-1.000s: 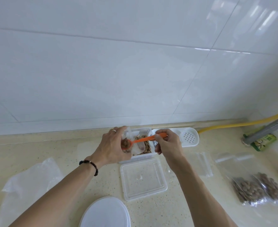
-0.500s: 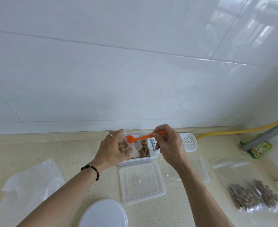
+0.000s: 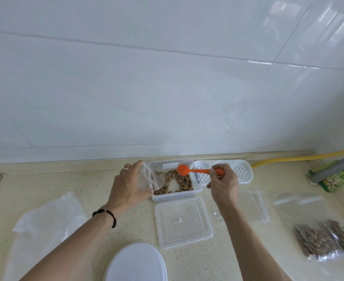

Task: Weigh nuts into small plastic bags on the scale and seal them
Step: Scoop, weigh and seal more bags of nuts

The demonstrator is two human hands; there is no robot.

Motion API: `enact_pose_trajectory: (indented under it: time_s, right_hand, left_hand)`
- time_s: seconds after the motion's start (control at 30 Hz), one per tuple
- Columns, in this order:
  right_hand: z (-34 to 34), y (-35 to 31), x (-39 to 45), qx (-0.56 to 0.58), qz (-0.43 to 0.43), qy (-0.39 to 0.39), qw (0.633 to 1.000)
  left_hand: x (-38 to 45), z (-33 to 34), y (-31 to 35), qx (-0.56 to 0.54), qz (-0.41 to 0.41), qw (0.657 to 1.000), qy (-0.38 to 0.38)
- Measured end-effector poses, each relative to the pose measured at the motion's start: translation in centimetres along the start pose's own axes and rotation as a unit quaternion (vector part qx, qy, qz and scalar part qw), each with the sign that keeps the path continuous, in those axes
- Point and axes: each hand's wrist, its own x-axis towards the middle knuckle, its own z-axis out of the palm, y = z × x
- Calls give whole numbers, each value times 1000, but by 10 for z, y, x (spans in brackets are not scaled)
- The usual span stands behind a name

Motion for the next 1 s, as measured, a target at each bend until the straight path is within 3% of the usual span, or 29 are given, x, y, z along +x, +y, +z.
enact_pose_trajectory:
  time_s: [0.17, 0.33, 0.43, 0.67, 1.0]
  right_hand:
    - [27, 27, -6, -15, 46, -24, 999]
    - [44, 29, -15, -26, 37, -154, 987]
    - [42, 29, -14, -22, 55, -183, 981]
    - [33, 35, -12, 81, 171, -102, 977]
    - [-6, 0, 1, 164, 148, -49, 974]
  left_hand:
    - [-4, -1, -3, 34, 5, 999, -4]
    - [-5, -1, -3, 50, 8, 999, -6]
    - [-4, 1, -8, 62, 14, 998, 0]
    - [-3, -1, -9, 77, 13, 997, 5]
    - [17, -3, 16, 119, 19, 993, -12]
